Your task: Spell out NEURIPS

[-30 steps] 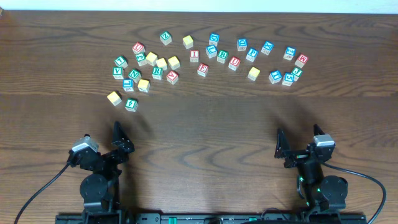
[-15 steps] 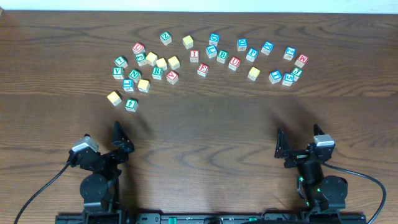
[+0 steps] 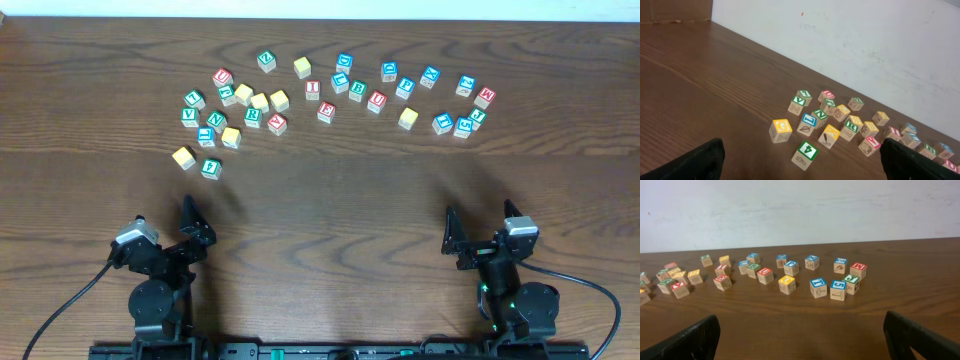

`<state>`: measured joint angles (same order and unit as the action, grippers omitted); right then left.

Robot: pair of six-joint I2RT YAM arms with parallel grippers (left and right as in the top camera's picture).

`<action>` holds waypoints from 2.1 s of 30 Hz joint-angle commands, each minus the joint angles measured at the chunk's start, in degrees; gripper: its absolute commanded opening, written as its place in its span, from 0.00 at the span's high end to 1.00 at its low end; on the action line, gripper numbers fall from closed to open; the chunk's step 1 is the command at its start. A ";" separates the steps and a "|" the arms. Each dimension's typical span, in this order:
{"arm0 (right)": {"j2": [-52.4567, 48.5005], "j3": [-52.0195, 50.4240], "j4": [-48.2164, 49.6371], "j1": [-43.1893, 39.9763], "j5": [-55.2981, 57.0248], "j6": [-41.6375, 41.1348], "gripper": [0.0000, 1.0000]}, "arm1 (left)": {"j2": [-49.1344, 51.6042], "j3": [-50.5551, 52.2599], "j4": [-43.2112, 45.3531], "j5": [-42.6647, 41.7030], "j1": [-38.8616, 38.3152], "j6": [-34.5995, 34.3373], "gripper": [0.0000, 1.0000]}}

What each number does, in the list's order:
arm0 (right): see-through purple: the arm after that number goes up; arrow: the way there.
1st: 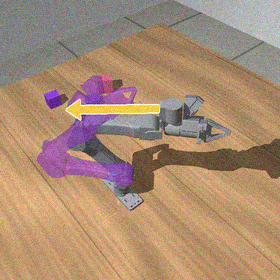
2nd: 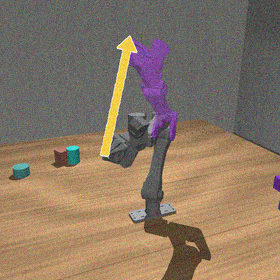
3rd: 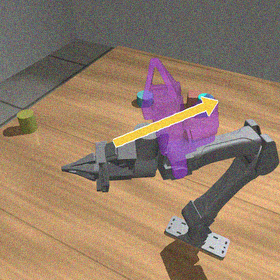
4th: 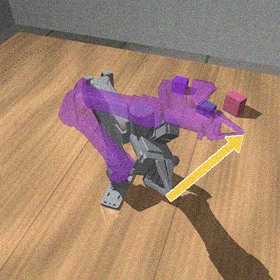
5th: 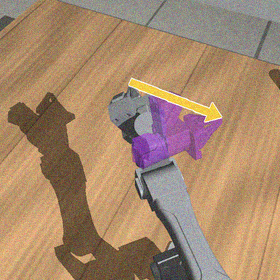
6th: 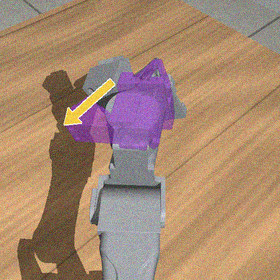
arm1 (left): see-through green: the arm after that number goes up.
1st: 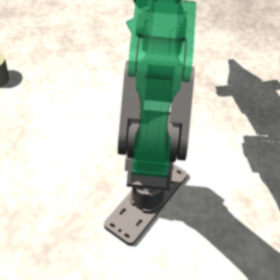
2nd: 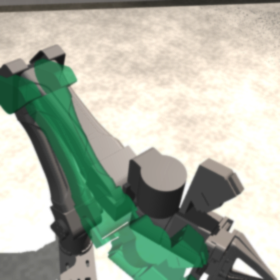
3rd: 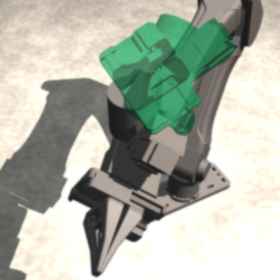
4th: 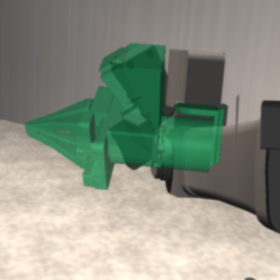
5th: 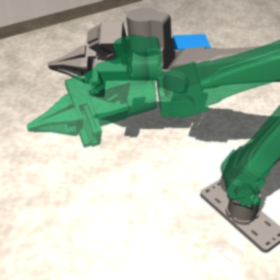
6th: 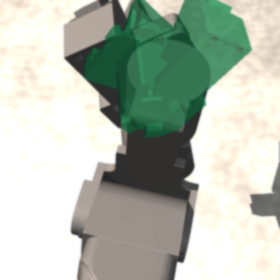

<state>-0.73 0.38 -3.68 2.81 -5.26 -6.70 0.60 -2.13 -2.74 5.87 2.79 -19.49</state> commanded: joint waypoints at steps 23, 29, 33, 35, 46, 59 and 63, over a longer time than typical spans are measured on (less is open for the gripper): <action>-0.04 -0.07 -0.24 0.17 0.44 0.57 0.01 | -0.37 1.90 -0.81 -0.52 -0.35 0.31 0.02; -0.04 -0.07 -0.24 0.17 0.44 0.57 0.01 | -0.39 1.90 -0.76 -0.50 -0.35 0.33 0.02; -0.04 -0.07 -0.24 0.17 0.44 0.59 0.01 | -0.39 1.90 -0.83 -0.74 -0.35 0.31 0.02; -0.04 -0.07 -0.24 0.17 0.44 0.57 0.01 | -0.37 1.90 -0.83 -0.72 -0.35 1.36 0.02; -0.04 -0.07 -0.24 0.17 0.44 0.57 0.01 | -0.37 1.86 -0.57 -0.74 -0.35 2.08 0.02; -0.04 -0.07 -0.24 0.17 0.44 0.57 0.01 | -0.26 -0.81 -0.63 -0.74 -0.35 4.50 0.03; -0.04 -0.07 -0.24 0.17 0.44 0.57 0.01 | 0.90 -1.92 -0.63 -0.76 -0.35 4.50 0.02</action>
<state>-0.73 0.38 -3.68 2.81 -5.28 -6.70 0.71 -2.24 -2.81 5.63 2.79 -16.21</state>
